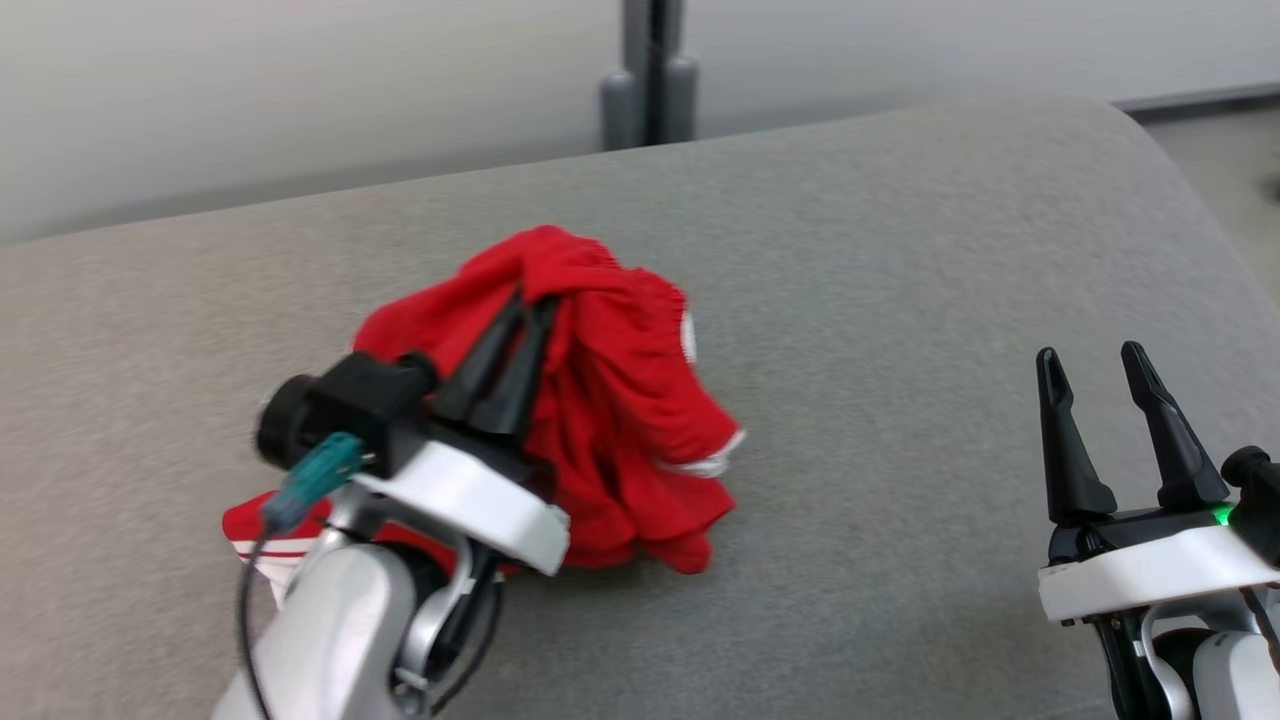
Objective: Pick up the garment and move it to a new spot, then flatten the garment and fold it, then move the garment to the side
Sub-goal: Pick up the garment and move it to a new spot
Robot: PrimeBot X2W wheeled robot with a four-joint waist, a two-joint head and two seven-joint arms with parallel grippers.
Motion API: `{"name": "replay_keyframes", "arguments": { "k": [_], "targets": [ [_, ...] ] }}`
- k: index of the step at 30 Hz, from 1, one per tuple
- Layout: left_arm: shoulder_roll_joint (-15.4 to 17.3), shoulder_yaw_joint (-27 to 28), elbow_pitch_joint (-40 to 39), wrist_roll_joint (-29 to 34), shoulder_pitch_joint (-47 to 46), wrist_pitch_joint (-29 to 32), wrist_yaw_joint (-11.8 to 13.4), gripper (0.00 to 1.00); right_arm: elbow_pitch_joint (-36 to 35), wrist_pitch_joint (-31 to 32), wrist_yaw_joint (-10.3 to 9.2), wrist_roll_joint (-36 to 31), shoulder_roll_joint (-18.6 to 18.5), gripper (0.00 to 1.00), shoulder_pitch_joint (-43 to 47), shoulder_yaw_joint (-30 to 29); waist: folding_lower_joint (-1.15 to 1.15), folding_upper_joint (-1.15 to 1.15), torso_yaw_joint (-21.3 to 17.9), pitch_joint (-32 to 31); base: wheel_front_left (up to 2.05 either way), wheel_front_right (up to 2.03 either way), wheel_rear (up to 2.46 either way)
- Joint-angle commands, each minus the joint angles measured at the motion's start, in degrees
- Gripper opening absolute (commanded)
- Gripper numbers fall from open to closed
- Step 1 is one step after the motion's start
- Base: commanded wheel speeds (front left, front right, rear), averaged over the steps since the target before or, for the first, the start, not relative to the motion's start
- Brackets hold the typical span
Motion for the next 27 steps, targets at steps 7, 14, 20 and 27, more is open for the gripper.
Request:
{"name": "replay_keyframes", "arguments": {
  "k": [7, 14, 20, 27],
  "targets": [
    [-3.26, -5.55, 10.55, 0.08, -4.70, 1.04, -3.42, 0.00, 1.11, -1.59, 0.01, 1.56, -0.20, 1.00, -0.89, 0.47, 0.00, 0.00, -8.20, 5.21, 0.00, 0.00, 0.00],
    [-4.99, -8.32, 20.71, -0.68, -7.21, 0.36, -5.71, 0.00, 2.75, -3.19, 0.01, 2.55, -0.22, 1.00, -1.69, 1.16, 0.00, 0.00, -10.23, 7.38, 0.00, 0.00, 0.00],
    [-5.68, -9.90, 23.33, -0.98, -7.80, -1.75, -6.81, 1.00, 4.20, -4.19, 0.01, 2.33, -0.22, 1.00, -1.80, 0.81, 0.00, 0.00, -9.32, 7.01, 0.00, 0.00, 0.00],
    [-4.00, -8.03, 18.32, -1.69, -5.03, -4.78, -4.96, 1.00, 4.09, -3.66, 0.01, 1.22, -0.23, 1.00, -1.72, -0.32, 0.00, 0.00, -4.77, 4.49, 0.00, 0.00, 0.00]
  ]
}}
